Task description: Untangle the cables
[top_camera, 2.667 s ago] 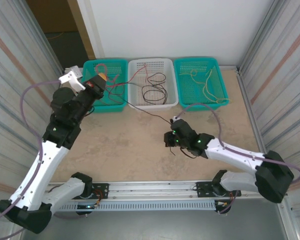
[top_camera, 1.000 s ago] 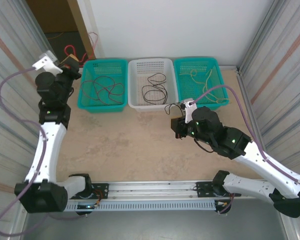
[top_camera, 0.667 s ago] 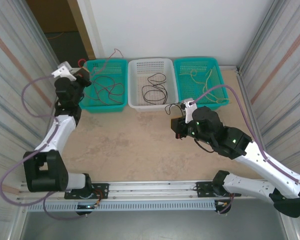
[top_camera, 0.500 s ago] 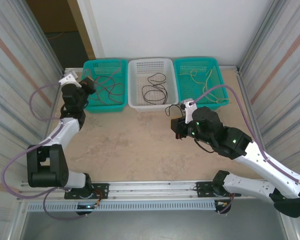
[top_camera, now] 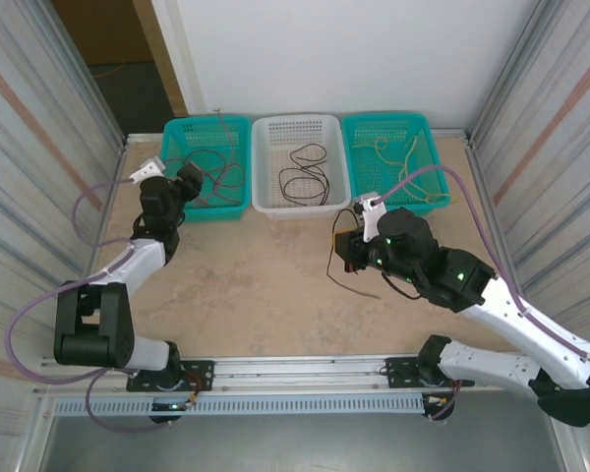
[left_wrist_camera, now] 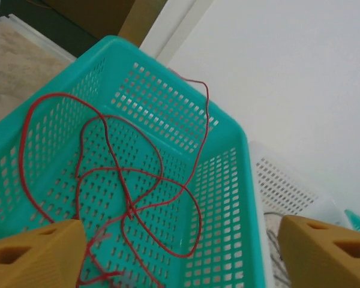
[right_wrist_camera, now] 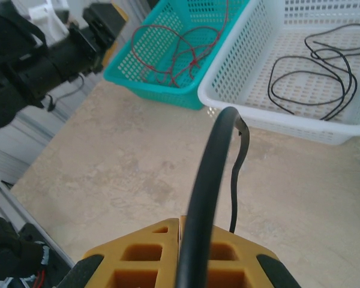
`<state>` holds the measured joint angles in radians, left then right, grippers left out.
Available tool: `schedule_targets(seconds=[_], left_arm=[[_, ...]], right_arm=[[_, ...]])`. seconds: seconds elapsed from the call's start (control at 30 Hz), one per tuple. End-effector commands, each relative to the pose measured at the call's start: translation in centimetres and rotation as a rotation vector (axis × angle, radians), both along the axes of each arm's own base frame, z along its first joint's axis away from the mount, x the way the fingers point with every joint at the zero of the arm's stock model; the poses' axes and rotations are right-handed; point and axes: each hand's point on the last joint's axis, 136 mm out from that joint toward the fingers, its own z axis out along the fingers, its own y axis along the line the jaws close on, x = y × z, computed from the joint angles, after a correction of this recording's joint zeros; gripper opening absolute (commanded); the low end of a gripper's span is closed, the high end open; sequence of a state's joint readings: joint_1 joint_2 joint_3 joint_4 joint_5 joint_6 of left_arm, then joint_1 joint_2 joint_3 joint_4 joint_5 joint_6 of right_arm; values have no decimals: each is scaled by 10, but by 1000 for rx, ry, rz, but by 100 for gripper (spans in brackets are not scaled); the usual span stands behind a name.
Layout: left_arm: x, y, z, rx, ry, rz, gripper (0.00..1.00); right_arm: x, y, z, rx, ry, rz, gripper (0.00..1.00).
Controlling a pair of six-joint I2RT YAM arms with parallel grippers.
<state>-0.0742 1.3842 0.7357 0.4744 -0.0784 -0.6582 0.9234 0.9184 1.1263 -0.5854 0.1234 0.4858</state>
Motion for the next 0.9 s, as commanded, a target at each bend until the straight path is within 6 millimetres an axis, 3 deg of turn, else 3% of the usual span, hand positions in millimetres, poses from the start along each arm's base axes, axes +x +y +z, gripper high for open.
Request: schedule_targets(seconds=[0.0,0.2,0.4,0.5,0.67,0.87], left_arm=[[-14,4,12,5,5,29,97],[-51,7,42,0,19,69,99],[-90,-27,58,-27,3,-70,89],[-108,-57,49,-37,36,-196,85],[-140,-103,21,1,146,-359,82],[-167,-138,-4,19,210,-457,82]], right_arm=[[-4,4,24,28,-42,38,0],[6,19,61,67,-144,67,0],[41,45,104,61,-298,89,0],[75,55,116,53,-361,76,0],[150,67,121,13,-395,17,0],[231,75,114,-32,-397,-47,0]])
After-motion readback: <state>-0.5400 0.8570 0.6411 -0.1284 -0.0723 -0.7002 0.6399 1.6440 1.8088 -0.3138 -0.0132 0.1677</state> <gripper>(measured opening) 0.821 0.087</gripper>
